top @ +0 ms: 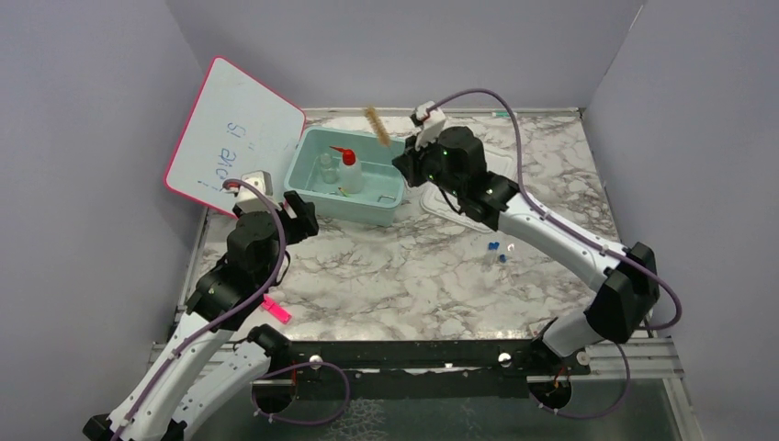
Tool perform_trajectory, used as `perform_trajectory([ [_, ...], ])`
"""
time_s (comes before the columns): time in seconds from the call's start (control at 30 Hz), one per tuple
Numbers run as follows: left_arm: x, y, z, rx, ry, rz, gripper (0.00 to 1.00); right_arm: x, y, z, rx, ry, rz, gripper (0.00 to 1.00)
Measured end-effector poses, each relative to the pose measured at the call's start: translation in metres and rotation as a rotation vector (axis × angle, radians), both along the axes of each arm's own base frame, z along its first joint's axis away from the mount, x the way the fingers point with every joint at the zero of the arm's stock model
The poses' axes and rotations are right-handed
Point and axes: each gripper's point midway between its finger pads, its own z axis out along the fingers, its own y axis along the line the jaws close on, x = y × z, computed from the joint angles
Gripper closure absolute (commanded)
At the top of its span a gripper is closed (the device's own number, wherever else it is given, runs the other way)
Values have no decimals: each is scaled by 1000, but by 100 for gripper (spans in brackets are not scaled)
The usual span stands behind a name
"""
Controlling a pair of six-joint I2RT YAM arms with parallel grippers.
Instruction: Organize the chemistry lab equipment
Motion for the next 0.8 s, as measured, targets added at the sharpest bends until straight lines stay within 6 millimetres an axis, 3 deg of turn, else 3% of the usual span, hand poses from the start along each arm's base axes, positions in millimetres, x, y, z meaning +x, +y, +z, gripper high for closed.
perform_trajectory([
  [0.17,-1,1,-1,-6,-10,0,26,18,58,13,-41,-78,232,99],
  [0.27,-2,2,1,-11,-17,1,25,29,88,3,-84,-97,346,99],
  [0.4,-3,3,3,-17,-27,4,25,43,117,-26,-155,-94,463,99],
  [0.6,-2,2,0,-20,-23,5,25,43,123,-107,-299,8,566,99],
  [0.7,-1,1,-3,-19,-20,5,25,40,122,-119,-326,21,595,96],
  [0.8,2,-1,-7,-11,-6,4,25,37,122,-129,-357,35,638,86],
])
